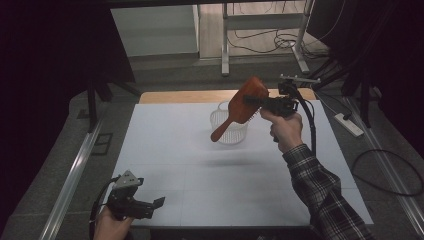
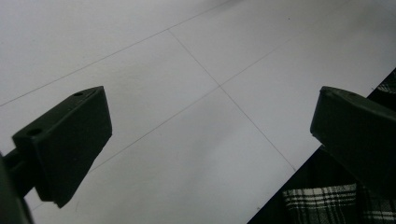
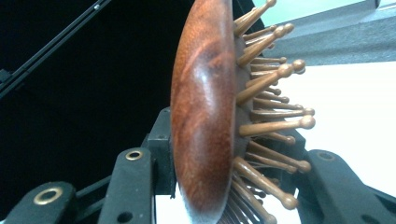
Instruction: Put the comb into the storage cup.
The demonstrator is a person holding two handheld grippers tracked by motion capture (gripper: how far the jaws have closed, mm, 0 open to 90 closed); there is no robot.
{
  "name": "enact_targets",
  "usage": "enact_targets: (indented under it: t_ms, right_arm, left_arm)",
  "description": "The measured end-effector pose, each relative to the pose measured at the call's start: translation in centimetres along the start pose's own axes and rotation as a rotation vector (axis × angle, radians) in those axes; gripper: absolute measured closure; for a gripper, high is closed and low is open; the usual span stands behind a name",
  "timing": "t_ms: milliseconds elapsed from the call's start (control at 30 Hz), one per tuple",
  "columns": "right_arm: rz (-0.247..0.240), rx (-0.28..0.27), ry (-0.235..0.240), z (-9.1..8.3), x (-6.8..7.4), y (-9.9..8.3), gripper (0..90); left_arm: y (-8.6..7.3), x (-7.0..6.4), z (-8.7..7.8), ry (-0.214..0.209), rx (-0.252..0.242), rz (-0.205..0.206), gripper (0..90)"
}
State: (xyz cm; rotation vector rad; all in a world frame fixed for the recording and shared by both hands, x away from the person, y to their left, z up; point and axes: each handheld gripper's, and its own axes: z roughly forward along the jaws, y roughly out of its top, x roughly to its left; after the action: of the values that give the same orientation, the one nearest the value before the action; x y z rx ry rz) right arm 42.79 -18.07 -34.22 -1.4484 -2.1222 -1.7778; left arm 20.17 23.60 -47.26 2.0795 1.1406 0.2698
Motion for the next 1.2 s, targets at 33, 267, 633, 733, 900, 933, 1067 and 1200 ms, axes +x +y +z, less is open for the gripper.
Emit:
enact_targets:
  t_ms: [33, 267, 633, 733, 900, 933, 1067, 1200]
  right_arm:
    - [0.001, -0.001, -0.001, 0.0, -0.1, 0.1, 54.3]
    - [0.007, -0.019, -0.027, 0.2, -0.6, 1.0, 54.2]
    - [0.013, -0.048, -0.077, 0.7, -1.6, 2.3, 54.2]
    - [0.014, -0.055, -0.087, 0.8, -1.9, 2.6, 54.2]
    - [0.011, -0.065, -0.105, 1.1, -2.1, 3.0, 54.2]
    - [0.008, -0.067, -0.11, 1.1, -2.2, 3.0, 54.2]
    - [0.004, -0.064, -0.128, 1.5, -2.4, 2.9, 54.2]
    - [-0.004, -0.057, -0.144, 2.0, -2.6, 2.7, 54.2]
  left_arm:
    - [0.0, 0.0, 0.0, 0.001, -0.001, 0.001, 0.0]
    - [-0.1, -0.1, -0.1, -0.005, -0.009, 0.005, 0.0]
    - [0.0, -0.1, 0.0, -0.008, 0.001, 0.012, 0.0]
    - [0.0, -0.1, 0.0, -0.012, 0.001, 0.01, 0.0]
    - [-0.1, 0.0, 0.0, -0.017, -0.003, 0.004, 0.0]
    - [-0.1, 0.0, 0.0, -0.018, -0.003, 0.004, 0.0]
    - [-0.1, 0.1, -0.1, -0.02, -0.004, 0.002, 0.0]
    - [-0.1, 0.1, -0.1, -0.023, -0.009, -0.003, 0.0]
